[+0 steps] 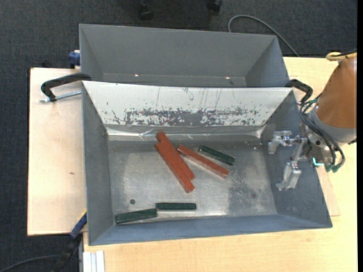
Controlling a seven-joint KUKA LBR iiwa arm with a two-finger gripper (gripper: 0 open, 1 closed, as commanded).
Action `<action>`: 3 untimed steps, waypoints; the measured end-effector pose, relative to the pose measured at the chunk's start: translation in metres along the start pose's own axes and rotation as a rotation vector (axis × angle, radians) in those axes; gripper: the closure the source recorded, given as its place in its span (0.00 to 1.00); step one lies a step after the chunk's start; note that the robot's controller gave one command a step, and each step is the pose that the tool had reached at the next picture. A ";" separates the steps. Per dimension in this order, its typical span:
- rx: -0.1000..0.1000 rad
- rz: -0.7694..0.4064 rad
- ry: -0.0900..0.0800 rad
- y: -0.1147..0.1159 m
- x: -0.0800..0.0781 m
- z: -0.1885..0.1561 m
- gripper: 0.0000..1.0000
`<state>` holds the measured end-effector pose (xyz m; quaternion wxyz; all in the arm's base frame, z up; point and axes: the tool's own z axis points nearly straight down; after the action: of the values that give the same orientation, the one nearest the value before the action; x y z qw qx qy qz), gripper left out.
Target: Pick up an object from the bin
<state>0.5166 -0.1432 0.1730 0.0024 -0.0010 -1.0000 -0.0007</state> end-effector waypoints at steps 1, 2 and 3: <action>-0.004 0.000 -0.006 0.121 -0.033 0.105 0.00; -0.003 -0.009 -0.013 0.170 -0.031 0.070 0.00; 0.000 0.054 -0.011 0.151 -0.029 0.054 0.00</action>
Offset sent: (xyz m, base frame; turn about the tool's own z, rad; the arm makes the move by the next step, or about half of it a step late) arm 0.0316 0.1150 -0.1030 0.0061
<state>0.5454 0.0075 0.1187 -0.0034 -0.0283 -0.9996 -0.0007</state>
